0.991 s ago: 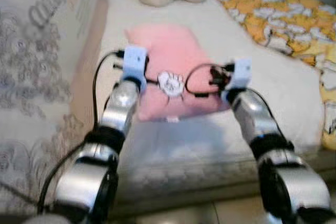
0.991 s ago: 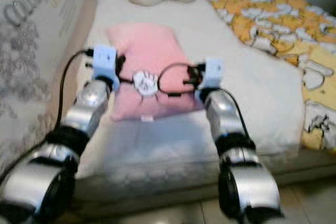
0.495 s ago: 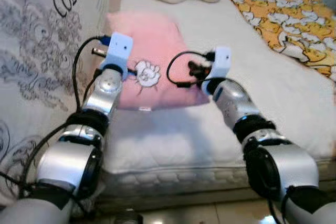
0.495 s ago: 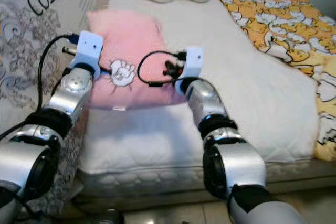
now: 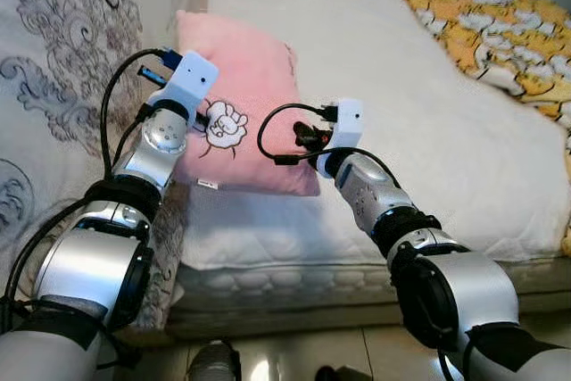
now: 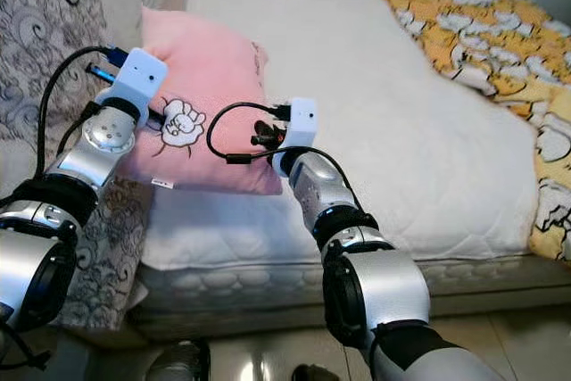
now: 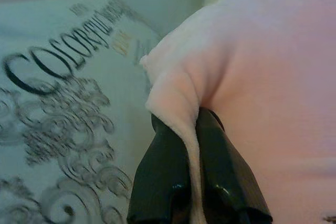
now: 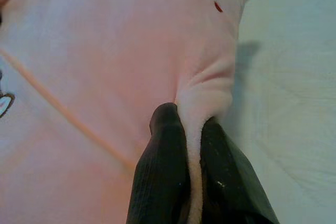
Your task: Clean up the room
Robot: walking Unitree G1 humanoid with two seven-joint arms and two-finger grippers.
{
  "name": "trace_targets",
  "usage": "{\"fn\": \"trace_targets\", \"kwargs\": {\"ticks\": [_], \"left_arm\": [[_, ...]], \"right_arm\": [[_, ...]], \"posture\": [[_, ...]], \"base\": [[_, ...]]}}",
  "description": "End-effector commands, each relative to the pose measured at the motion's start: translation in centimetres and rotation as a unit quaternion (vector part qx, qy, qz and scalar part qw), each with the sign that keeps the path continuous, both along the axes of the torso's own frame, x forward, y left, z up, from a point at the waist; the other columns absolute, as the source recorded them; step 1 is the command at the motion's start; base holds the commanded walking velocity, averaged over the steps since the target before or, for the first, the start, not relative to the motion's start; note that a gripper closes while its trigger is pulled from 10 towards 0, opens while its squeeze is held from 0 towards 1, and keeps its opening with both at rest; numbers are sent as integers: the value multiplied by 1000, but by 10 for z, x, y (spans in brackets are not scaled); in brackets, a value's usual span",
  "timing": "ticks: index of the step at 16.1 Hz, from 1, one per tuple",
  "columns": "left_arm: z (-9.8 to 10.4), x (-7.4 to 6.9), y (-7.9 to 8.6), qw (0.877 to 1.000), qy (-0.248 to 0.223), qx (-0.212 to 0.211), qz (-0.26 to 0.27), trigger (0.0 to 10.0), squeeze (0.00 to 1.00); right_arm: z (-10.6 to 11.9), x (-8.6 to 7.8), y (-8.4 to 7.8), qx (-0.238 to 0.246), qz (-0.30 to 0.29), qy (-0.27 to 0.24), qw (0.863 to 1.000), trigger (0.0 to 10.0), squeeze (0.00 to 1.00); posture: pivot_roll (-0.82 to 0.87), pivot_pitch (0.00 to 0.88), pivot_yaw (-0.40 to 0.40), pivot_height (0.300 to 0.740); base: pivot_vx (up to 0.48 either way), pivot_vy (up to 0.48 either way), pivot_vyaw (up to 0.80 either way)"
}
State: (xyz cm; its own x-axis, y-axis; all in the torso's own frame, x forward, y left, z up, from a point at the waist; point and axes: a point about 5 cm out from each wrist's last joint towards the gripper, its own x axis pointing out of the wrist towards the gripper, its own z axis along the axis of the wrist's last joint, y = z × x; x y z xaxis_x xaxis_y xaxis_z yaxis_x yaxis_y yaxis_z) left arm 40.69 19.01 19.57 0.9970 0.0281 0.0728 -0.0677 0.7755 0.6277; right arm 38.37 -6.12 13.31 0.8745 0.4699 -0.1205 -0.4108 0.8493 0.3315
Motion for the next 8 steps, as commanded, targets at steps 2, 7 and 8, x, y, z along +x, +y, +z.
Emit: {"fn": "trace_targets", "kwargs": {"ticks": [2,7,8], "left_arm": [[17,2,13,999,-36,14,27,10000,0],[8,0,15,997,-29,50,48,10000,0],[10,0,16,996,-36,56,56,10000,0]], "right_arm": [[-13,-4,-10,-31,-20,11,999,10000,0],[-20,-8,-3,-54,-9,10,998,10000,0],[-21,-9,0,-50,-3,12,999,10000,0]], "posture": [[180,221,-65,740],[178,276,-69,740],[179,282,-69,740]], "base": [[0,0,0],[0,0,0],[0,0,0]]}}
